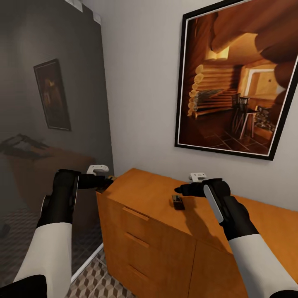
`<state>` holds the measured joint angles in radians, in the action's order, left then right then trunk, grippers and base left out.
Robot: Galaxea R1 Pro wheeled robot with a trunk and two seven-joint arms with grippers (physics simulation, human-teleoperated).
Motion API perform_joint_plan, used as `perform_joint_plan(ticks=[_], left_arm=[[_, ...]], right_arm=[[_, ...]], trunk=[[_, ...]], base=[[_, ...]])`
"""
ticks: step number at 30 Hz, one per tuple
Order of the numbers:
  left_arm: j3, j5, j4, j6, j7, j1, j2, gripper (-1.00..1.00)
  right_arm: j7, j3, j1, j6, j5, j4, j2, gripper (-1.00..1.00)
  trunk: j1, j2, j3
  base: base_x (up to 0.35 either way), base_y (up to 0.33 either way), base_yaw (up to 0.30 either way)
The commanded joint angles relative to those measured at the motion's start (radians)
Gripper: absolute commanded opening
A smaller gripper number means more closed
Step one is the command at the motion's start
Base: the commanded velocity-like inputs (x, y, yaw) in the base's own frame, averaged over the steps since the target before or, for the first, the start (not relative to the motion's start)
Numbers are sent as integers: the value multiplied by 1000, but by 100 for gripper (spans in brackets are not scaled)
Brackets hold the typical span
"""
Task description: Take the four mousetraps from the cabinet in the bathroom and place them on the bathroom floor. Make sure all four end up on the same floor surface, and ensure that at least two of them are either under or directly next to the same bathroom sink.
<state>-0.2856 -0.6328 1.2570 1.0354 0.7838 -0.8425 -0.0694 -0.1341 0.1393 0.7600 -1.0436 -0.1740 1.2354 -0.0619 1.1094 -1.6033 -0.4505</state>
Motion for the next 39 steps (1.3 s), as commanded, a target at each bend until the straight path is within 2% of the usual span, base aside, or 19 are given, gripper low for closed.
perform_joint_plan(ticks=[1, 21, 34, 39], left_arm=[[-3, -10, 1, 3, 11, -1, -1, -100], [-3, -10, -2, 2, 10, -1, -3, -100], [-3, -10, -2, 2, 9, -1, -3, -100], [-3, -10, -2, 2, 9, -2, -3, -100]], right_arm=[[2, 2, 1, -4, -4, 1, -1, 100], [9, 7, 1, -4, 11, 0, -2, 100], [8, 1, 1, -4, 0, 0, -2, 100], [9, -1, 1, -4, 0, 0, -2, 100]], trunk=[[0, -1, -1], [0, -1, -1], [0, -1, -1], [0, -1, -1]], base=[[0, 0, 7], [0, 0, 1], [0, 0, 3], [0, 0, 151]])
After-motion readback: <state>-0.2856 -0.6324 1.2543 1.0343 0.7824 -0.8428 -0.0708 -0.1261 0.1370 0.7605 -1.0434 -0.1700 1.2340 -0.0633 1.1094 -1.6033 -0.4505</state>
